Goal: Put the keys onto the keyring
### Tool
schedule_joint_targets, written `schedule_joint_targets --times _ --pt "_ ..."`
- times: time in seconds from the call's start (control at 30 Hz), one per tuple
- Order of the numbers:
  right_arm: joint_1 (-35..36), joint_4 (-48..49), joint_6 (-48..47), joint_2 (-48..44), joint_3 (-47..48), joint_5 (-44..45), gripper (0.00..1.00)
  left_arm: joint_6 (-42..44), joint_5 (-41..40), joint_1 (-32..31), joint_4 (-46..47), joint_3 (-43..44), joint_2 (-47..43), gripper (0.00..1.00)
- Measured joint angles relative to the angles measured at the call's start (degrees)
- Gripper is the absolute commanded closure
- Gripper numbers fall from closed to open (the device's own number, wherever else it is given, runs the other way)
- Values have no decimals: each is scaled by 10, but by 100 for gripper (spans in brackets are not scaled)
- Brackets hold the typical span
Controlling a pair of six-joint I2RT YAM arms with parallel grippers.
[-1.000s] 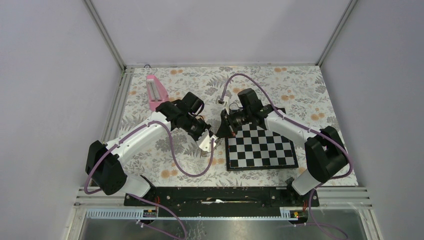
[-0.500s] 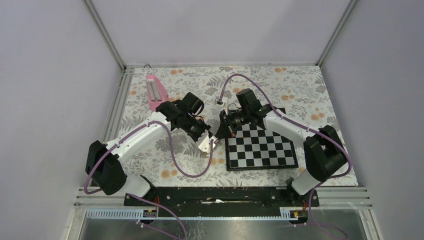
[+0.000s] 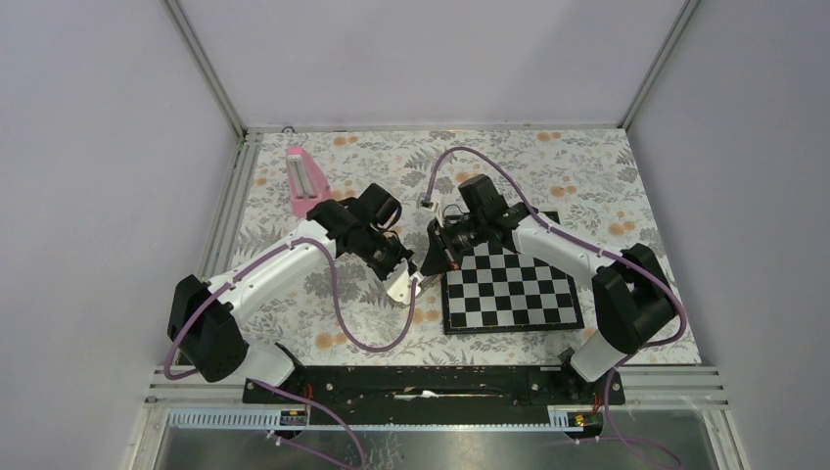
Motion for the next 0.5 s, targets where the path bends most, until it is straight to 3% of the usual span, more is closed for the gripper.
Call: schedule_joint_targets --times 0.5 --pt "12 -36 -6 19 19 2 100 11 -14 -14 -18 0 0 100"
